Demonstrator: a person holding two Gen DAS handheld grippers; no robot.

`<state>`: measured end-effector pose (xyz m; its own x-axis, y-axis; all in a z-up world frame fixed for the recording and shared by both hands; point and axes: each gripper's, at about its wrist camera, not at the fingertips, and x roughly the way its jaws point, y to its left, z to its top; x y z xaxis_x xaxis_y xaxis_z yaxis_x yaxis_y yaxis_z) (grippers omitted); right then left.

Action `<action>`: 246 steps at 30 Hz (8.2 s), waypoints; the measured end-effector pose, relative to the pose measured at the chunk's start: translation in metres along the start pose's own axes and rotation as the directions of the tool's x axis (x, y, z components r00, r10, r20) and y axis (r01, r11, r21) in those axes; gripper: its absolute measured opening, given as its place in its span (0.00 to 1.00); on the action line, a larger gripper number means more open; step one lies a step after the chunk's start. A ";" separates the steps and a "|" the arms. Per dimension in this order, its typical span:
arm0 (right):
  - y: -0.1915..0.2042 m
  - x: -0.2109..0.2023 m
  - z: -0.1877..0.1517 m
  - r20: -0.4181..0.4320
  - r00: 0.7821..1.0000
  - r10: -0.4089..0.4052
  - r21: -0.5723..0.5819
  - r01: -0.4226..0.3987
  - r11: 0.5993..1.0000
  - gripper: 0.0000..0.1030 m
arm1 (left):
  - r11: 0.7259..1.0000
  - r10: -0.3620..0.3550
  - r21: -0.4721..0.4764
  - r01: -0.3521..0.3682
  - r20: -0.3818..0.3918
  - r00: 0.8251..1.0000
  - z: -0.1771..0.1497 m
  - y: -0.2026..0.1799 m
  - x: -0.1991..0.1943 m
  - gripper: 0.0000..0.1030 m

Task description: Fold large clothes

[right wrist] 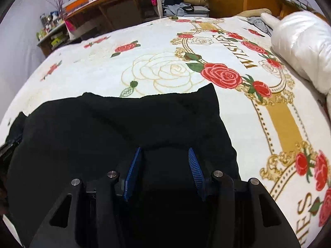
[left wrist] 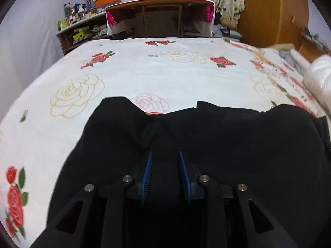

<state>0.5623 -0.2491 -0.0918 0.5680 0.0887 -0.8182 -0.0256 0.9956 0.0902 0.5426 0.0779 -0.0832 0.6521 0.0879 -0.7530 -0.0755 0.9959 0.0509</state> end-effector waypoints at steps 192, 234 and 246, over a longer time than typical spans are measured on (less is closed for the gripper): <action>-0.052 -0.202 -0.115 0.078 0.922 0.380 0.085 -0.386 0.919 0.27 | 0.957 -0.204 -0.191 0.217 0.086 0.975 -0.090 0.125 -0.210 0.26; -0.078 -0.216 -0.309 -0.066 0.944 0.324 0.266 -0.297 0.917 0.47 | 0.951 -0.178 -0.269 0.154 -0.068 0.982 -0.294 0.147 -0.249 0.40; -0.075 -0.262 -0.301 -0.040 0.975 0.218 0.190 -0.207 0.960 0.58 | 0.949 -0.161 -0.280 0.144 -0.039 0.986 -0.290 0.165 -0.283 0.47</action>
<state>0.1677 -0.3383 -0.0553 0.5150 0.3051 -0.8010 0.0145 0.9313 0.3640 0.1269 0.2102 -0.0519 0.6258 -0.0746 -0.7764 -0.1892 0.9512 -0.2439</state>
